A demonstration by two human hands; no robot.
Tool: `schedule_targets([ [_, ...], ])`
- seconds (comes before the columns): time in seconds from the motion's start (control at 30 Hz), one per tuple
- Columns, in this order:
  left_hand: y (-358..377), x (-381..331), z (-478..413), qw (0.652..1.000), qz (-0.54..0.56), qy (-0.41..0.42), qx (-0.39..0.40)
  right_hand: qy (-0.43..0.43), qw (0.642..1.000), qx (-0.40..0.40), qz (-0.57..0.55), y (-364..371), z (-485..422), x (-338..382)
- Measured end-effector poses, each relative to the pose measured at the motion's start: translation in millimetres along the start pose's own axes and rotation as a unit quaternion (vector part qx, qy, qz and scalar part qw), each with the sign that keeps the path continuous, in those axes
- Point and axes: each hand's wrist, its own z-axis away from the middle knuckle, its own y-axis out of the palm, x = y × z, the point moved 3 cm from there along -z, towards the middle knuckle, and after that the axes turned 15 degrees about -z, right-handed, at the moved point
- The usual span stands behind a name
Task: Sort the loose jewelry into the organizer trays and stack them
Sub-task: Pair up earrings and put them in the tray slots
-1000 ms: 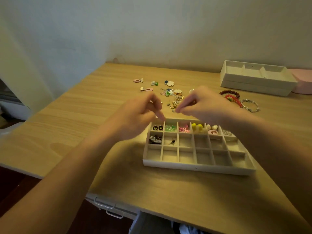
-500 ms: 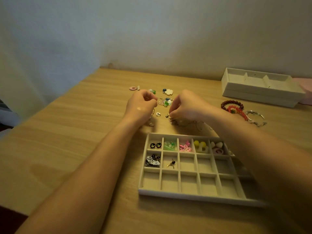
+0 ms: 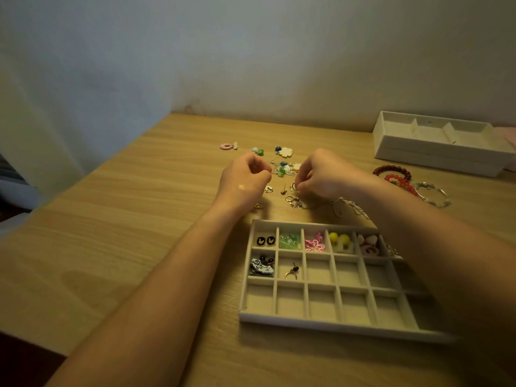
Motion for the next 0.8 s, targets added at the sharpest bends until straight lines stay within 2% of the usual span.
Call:
schedule_targets([
  [0.13, 3, -2, -2, 0.991, -0.103, 0.072, 0.040, -0.004, 0.998, -0.005, -0.058, -12, 4, -5],
  [0.27, 10, -10, -3, 0.957, -0.238, 0.141, 0.091, 0.004, 1.000, 0.002, -0.010, -14, 4, -13],
  [0.4, 18, -20, -4, 0.926, -0.320, 0.178, 0.093, 0.009, 1.000, -0.007, 0.026, -12, 6, -17],
  [0.5, 19, -25, -2, 0.907, -0.362, 0.209, 0.060, -0.024, 0.997, -0.056, 0.040, -11, 9, -12],
  [0.63, 19, -31, -1, 0.879, -0.412, 0.237, 0.035, -0.034, 0.999, -0.027, -0.015, -7, 11, -7],
  [0.8, 22, -27, -3, 0.890, -0.393, 0.221, 0.071, -0.036, 0.998, -0.003, -0.060, -4, 17, -3],
])
